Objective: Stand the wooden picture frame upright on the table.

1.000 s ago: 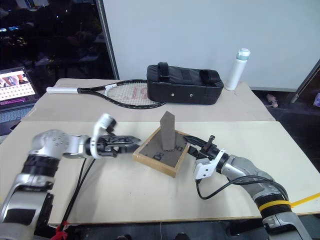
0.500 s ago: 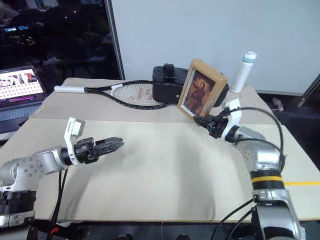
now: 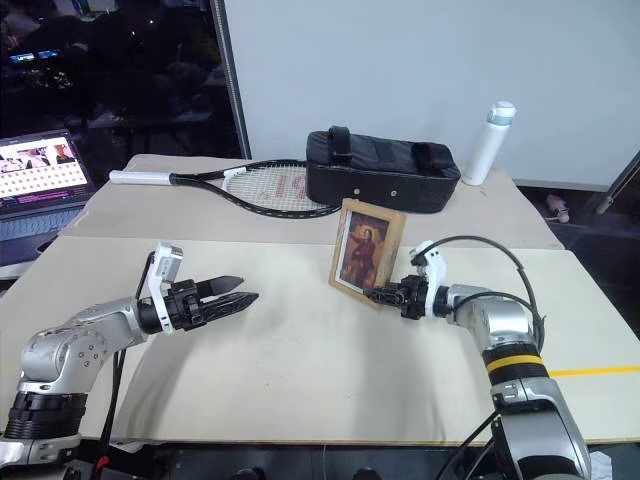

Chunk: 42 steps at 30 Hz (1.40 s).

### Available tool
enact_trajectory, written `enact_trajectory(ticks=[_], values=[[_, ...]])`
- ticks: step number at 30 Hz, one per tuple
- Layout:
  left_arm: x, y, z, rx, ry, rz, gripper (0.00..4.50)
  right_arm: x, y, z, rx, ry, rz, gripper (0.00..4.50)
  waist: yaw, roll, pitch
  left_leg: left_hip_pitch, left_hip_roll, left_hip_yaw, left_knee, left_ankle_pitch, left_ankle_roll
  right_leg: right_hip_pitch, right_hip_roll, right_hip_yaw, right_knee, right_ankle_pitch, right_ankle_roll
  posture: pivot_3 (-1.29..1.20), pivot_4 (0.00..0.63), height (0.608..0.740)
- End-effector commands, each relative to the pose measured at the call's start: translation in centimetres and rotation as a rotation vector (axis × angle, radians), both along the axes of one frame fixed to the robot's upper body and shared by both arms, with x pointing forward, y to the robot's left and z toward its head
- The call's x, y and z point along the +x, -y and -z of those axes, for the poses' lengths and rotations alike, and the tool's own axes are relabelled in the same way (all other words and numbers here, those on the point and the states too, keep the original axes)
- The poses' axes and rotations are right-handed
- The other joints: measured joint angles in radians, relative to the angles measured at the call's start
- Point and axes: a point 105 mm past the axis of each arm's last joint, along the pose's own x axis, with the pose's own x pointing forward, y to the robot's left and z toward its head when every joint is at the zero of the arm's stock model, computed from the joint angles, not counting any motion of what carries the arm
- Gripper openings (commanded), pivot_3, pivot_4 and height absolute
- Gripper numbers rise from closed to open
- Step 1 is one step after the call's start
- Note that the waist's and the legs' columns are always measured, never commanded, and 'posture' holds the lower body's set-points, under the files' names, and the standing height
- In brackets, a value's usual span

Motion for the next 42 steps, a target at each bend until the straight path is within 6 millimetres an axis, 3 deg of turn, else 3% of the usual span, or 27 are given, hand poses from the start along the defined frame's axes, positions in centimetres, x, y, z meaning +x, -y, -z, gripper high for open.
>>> enact_trajectory(ticks=[1, 8, 25, 27, 29, 34, 42], values=[[-1.5, 0.8, 0.3, 0.048, 0.012, 0.082, 4.5, -1.2, -0.8, 0.9, 0.012, 0.012, -0.07, 1.21, -0.002, 0.0, 0.0, 0.0, 0.0, 0.0, 0.0, 0.0, 0.0, 0.0, 0.0, 0.0, 0.0, 0.0, 0.0, 0.0, 0.15, 0.696], [-1.5, 1.0, 0.8, 0.069, 0.001, 0.1, 4.5, -3.3, -1.3, 1.6, 0.078, -0.07, -0.13, 1.21, -0.001, 0.0, 0.0, 0.002, 0.0, -0.001, 0.001, 0.0, 0.0, 0.001, 0.0, 0.0, 0.001, 0.0, 0.0, 0.0, 0.15, 0.696], [-1.0, 1.6, 1.5, 0.071, -0.008, 0.121, 4.5, -4.6, -1.1, 1.8, 0.113, -0.147, -0.103, 1.21, -0.001, 0.0, 0.0, 0.002, 0.0, -0.001, 0.001, 0.0, 0.0, 0.001, 0.0, -0.001, 0.001, -0.001, 0.001, 0.0, 0.15, 0.696], [-0.8, 1.5, 1.7, 0.091, -0.011, 0.117, 4.5, -4.6, -0.7, 1.5, 0.111, -0.137, -0.092, 2.22, 0.001, 0.0, 0.0, 0.002, 0.0, -0.001, 0.001, 0.0, 0.0, 0.001, 0.0, -0.001, 0.001, -0.001, 0.001, 0.0, 0.15, 0.696], [-0.5, 1.3, 2.1, 0.113, -0.011, 0.106, 4.5, -4.5, 0.0, 1.2, 0.109, -0.121, -0.074, 2.71, 0.001, 0.0, 0.0, 0.001, 0.0, -0.001, 0.001, 0.0, 0.0, 0.001, 0.0, -0.001, 0.001, -0.001, 0.001, 0.0, 0.15, 0.696], [0.1, 1.1, 2.5, 0.12, -0.008, 0.09, 4.5, -5.3, 1.7, 0.6, 0.118, -0.115, -0.048, 4.42, 0.002, 0.0, 0.0, 0.001, 0.0, -0.001, 0.001, 0.0, 0.0, 0.001, 0.0, -0.001, 0.0, -0.001, 0.001, 0.0, 0.15, 0.696], [0.6, 1.0, 2.6, 0.105, 0.003, 0.069, 4.5, -8.4, 4.4, 1.0, 0.076, -0.128, -0.014, 4.49, 0.002, 0.0, 0.0, 0.001, 0.0, -0.001, 0.001, 0.0, 0.0, 0.001, 0.0, -0.001, 0.0, -0.001, 0.001, 0.0, 0.15, 0.696]])
